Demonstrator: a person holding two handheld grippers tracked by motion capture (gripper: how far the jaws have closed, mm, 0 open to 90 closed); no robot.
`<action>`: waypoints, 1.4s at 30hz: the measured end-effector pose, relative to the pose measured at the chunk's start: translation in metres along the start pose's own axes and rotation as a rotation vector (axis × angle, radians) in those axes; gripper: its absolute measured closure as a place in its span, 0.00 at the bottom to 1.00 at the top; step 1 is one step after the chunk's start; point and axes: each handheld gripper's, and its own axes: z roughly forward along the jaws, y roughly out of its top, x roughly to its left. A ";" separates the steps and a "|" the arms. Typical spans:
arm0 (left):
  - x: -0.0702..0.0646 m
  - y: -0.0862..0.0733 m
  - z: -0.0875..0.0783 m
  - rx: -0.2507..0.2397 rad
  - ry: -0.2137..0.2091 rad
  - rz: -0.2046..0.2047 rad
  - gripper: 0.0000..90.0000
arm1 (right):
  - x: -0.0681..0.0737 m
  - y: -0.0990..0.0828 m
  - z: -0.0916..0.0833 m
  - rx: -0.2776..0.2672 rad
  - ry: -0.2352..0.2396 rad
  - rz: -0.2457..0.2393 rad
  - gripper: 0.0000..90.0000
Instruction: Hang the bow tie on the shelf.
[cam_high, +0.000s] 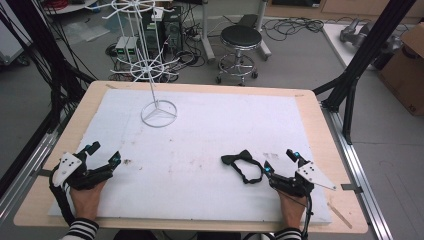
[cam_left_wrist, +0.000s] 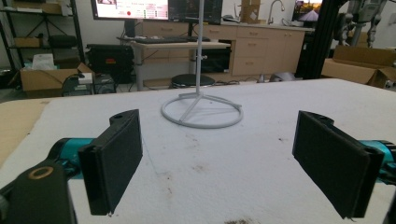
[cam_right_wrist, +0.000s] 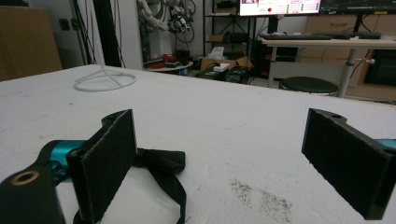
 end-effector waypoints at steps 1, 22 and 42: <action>0.000 0.000 0.000 0.000 0.000 0.000 0.18 | 0.000 0.000 0.000 0.000 0.000 0.000 0.10; -0.001 0.000 0.000 0.001 -0.005 0.009 0.18 | 0.000 0.001 0.003 0.025 -0.026 0.003 0.10; -0.001 0.000 0.000 -0.007 -0.006 0.007 0.18 | -0.005 0.011 0.010 0.139 -0.014 0.054 0.10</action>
